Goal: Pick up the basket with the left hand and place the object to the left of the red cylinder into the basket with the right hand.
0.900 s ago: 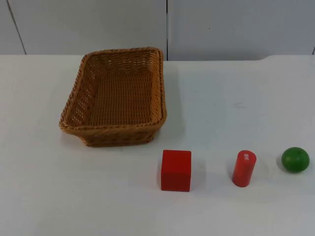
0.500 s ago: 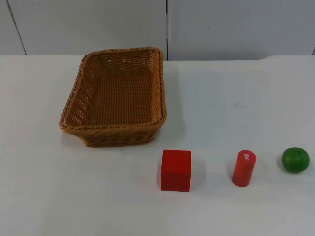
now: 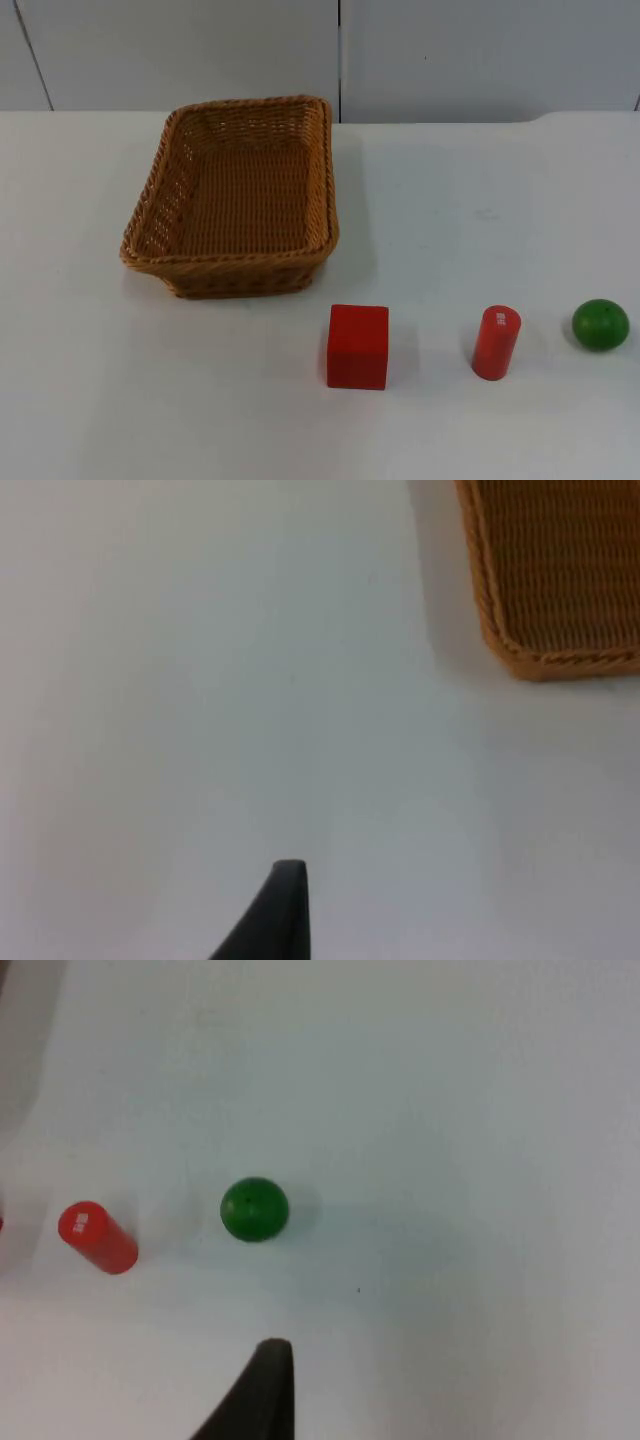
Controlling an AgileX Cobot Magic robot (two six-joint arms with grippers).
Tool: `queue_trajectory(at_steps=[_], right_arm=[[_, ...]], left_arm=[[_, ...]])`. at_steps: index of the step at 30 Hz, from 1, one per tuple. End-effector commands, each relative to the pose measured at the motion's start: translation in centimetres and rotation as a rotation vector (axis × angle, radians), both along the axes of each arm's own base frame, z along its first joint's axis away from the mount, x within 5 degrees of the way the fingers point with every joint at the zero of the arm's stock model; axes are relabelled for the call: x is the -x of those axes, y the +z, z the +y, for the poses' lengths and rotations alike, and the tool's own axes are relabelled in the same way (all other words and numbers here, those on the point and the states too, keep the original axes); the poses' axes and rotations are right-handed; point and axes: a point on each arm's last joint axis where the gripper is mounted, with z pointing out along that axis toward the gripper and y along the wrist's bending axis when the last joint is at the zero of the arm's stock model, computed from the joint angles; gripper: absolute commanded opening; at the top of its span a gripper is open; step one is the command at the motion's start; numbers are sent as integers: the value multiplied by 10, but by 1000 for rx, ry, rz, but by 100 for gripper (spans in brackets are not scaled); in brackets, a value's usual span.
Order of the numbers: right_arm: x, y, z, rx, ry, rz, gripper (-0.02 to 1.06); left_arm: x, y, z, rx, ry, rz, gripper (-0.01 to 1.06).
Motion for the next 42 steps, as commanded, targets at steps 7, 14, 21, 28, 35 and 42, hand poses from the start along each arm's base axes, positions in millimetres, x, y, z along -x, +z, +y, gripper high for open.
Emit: queue_trajectory(at_steps=[7, 14, 21, 28, 35, 42], right_arm=[[-27, -15, -1, 9, -5, 116, 105], [-37, -25, 0, 3, -6, 182, 105], [-37, -25, -1, 10, -5, 180, 105], [-37, -24, -1, 10, -5, 172, 105], [-38, -24, -1, 10, -5, 167, 105], [-38, -24, -1, 10, -5, 164, 105]], left_arm=[[-31, -13, -3, 48, 10, 64, 105], [-48, -21, -3, 57, 12, 96, 105], [-67, -20, -4, 56, 6, 122, 105], [-124, -13, -8, 79, -37, 163, 105], [-205, -52, -15, 124, -111, 308, 105], [-264, -98, -19, 143, -146, 442, 105]])
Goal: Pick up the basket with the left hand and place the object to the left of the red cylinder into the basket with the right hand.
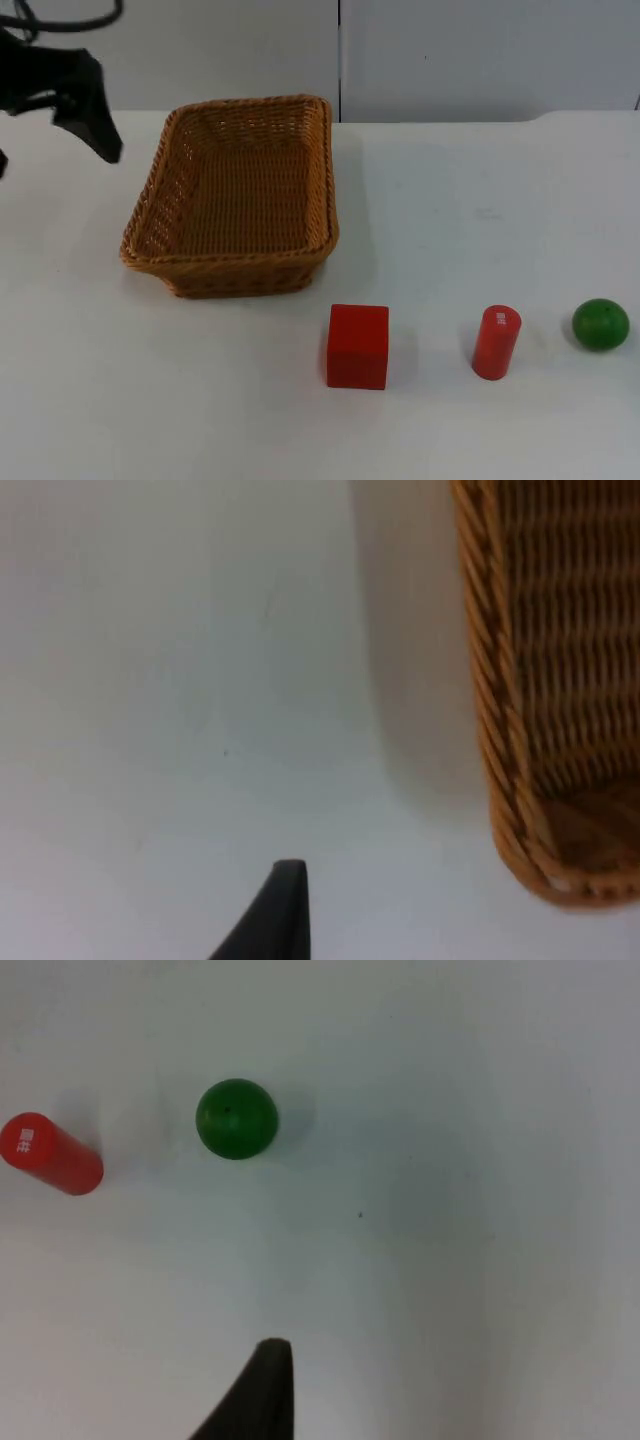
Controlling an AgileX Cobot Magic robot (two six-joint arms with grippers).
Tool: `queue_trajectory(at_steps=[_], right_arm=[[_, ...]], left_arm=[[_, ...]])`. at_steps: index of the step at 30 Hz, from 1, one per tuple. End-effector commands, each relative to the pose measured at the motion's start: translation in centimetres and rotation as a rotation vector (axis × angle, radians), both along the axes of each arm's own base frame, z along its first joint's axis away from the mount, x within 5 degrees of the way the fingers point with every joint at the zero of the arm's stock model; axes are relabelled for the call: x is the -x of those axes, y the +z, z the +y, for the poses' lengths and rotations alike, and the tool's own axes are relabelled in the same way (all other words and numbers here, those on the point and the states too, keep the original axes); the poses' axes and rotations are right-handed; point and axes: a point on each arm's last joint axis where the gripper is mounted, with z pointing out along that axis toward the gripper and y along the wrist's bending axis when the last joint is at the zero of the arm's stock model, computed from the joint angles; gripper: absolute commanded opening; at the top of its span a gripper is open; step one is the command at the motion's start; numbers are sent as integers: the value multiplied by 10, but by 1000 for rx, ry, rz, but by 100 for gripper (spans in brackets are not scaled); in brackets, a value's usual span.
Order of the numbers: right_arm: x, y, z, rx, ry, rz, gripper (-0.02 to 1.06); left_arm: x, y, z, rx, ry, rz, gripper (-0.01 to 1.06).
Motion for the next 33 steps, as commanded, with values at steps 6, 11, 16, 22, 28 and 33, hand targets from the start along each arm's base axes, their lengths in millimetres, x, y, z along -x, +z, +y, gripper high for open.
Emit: queue_trajectory(at_steps=[6, 11, 16, 22, 28, 33], right_arm=[[-2, 2, -1, 6, -6, -20, 105], [-2, 2, -1, 6, -6, -20, 105], [-2, 3, -1, 6, -6, -22, 105], [-2, 3, -3, 25, -3, -22, 105], [-2, 3, -3, 28, -3, -26, 105], [-3, 3, -3, 34, -2, -38, 105]], left_arm=[[-52, -39, -18, 28, -68, 90, 105], [-76, -65, -36, 43, -121, 157, 105], [-88, -89, -58, 19, -185, 184, 103], [-88, -106, -60, 20, -179, 220, 65], [-89, -106, -58, 7, -179, 212, 6], [-88, -96, -49, 15, -169, 216, 0]])
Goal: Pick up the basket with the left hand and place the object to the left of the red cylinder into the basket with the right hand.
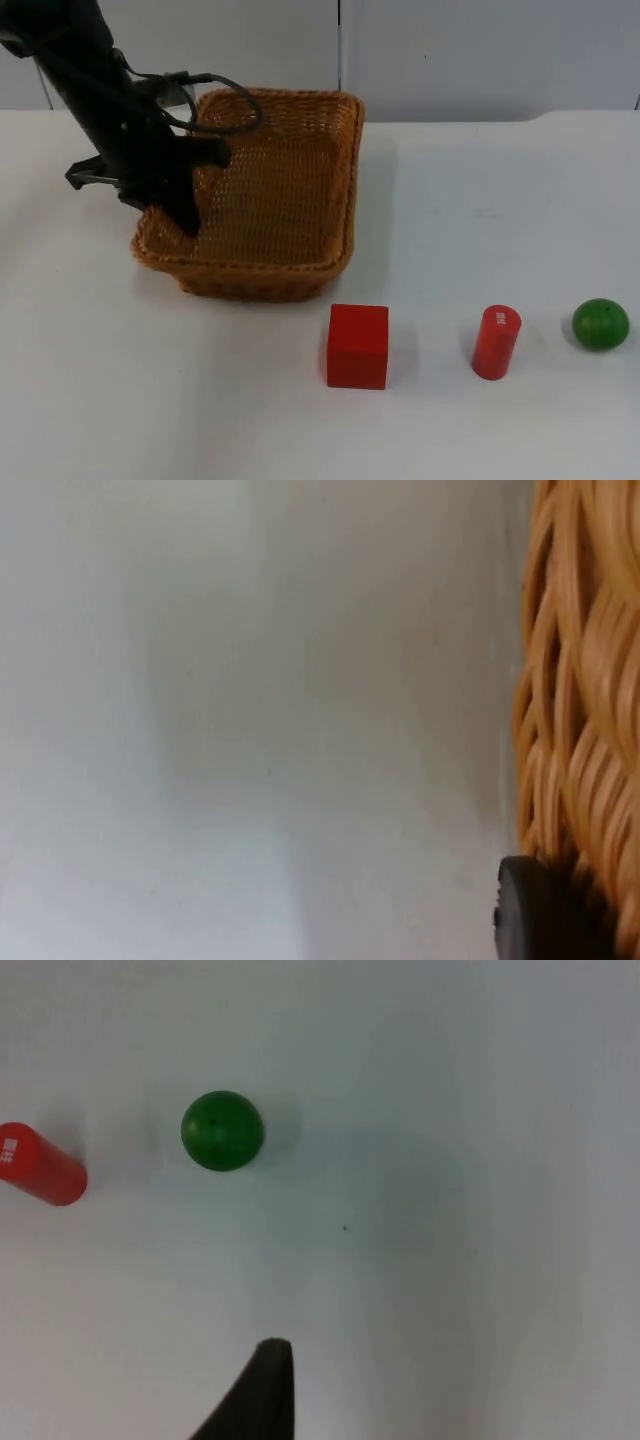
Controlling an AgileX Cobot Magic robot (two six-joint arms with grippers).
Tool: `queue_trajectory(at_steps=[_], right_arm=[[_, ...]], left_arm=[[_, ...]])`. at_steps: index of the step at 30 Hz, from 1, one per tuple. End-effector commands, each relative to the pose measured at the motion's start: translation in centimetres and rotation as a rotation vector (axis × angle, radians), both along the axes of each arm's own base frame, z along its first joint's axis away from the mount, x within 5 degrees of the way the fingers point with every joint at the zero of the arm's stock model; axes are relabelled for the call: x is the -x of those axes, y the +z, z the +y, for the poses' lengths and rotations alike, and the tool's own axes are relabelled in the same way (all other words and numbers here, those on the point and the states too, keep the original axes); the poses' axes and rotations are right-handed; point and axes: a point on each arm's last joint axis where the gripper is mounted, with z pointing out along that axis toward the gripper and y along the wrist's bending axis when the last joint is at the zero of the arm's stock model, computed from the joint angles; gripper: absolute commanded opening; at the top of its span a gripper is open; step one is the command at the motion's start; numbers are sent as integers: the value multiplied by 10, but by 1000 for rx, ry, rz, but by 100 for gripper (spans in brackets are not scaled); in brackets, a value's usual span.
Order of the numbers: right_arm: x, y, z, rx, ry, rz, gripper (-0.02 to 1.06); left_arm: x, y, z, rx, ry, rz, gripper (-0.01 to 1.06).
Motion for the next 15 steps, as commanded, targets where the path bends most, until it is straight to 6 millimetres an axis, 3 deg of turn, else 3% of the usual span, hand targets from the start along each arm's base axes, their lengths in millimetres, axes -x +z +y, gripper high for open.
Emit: queue_trajectory(at_steps=[1, 3, 9, 13, 14, 15], right_arm=[[-2, 2, -1, 10, -4, -18, 105], [-2, 3, -1, 10, -4, -22, 105], [-2, 3, -2, 12, -3, -25, 105], [-2, 3, -1, 6, -4, -26, 105], [-2, 3, -1, 6, -4, -26, 105], [-2, 3, -1, 6, -4, -26, 105]], left_arm=[[1, 13, 12, -20, -17, -4, 0], [3, 21, 16, -18, -14, 3, 0], [21, 59, 55, 0, -2, 66, 0], [55, 91, 89, 74, 64, 46, 0], [55, 91, 89, 74, 64, 46, 0], [76, 99, 98, 96, 91, 58, 0]])
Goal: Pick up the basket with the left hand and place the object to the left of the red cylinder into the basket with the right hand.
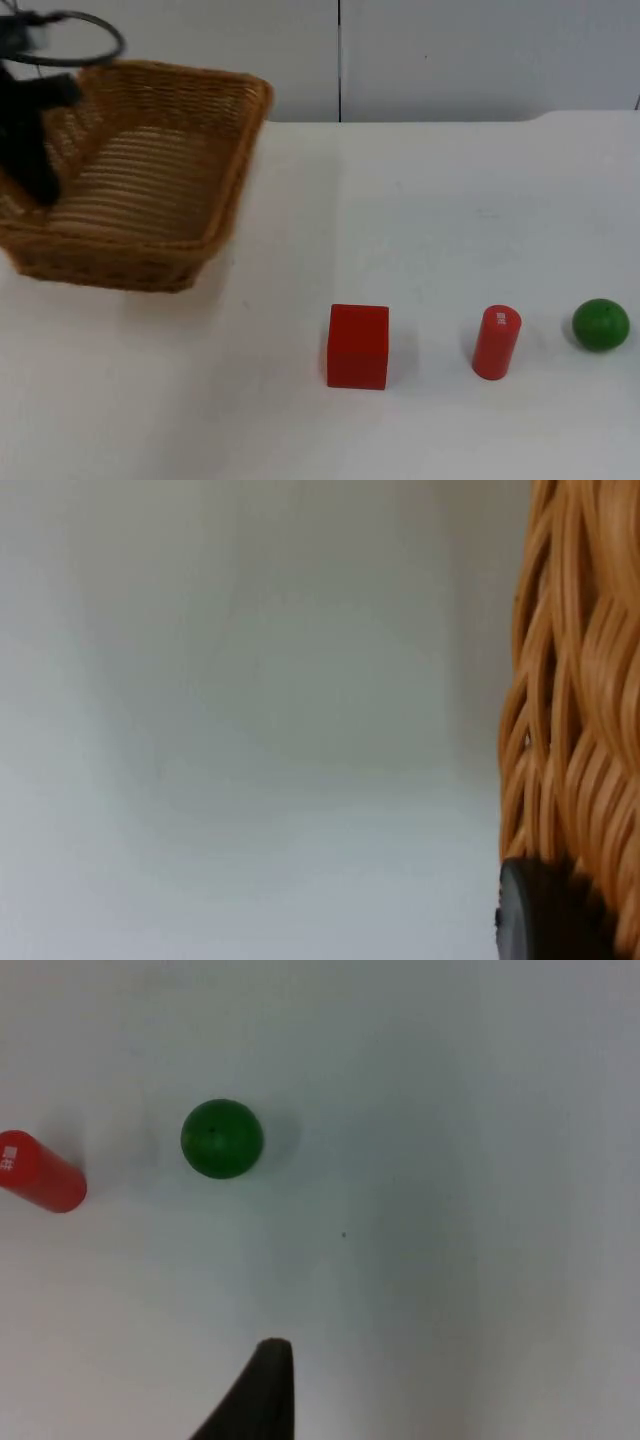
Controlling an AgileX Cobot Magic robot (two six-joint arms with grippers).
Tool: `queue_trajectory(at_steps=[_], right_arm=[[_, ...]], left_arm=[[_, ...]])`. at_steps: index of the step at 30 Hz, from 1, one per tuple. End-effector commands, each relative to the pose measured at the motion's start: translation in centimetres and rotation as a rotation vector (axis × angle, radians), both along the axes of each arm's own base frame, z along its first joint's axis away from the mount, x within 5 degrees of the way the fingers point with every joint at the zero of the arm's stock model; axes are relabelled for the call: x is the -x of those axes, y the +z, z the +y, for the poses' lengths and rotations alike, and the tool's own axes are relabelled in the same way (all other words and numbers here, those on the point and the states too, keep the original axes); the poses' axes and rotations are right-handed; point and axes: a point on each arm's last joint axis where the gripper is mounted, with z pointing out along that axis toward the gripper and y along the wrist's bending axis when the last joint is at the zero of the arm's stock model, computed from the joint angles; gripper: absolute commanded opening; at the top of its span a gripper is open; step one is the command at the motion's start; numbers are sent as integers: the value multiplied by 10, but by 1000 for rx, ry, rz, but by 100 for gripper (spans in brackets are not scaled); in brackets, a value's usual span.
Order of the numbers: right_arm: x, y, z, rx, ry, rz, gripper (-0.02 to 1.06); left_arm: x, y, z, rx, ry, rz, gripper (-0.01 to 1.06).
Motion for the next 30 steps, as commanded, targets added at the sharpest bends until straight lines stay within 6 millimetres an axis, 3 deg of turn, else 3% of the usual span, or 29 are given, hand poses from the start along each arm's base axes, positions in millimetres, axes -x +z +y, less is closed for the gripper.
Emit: queue_trajectory(at_steps=[1, 2, 3, 7, 12, 27, 30], right_arm=[[-2, 2, -1, 3, -5, -18, 105], [-2, 2, -1, 1, -5, -18, 105], [-2, 2, -1, 1, -5, -18, 105], [-2, 2, 0, -13, -7, -17, 105], [-2, 2, 1, -33, -10, -17, 105], [1, 1, 3, -26, 36, 21, 105], [-2, 12, 8, -55, 90, 27, 105]], left_arm=[[25, 17, 7, 56, 18, -8, 0], [38, 23, 13, 60, 29, -20, 0], [38, 23, 13, 60, 29, -20, 0], [88, 30, 27, 96, 67, -31, 0], [113, 42, 34, 88, 115, -89, 0], [117, 48, 28, 145, 68, -94, 0], [117, 48, 28, 145, 68, -94, 0]])
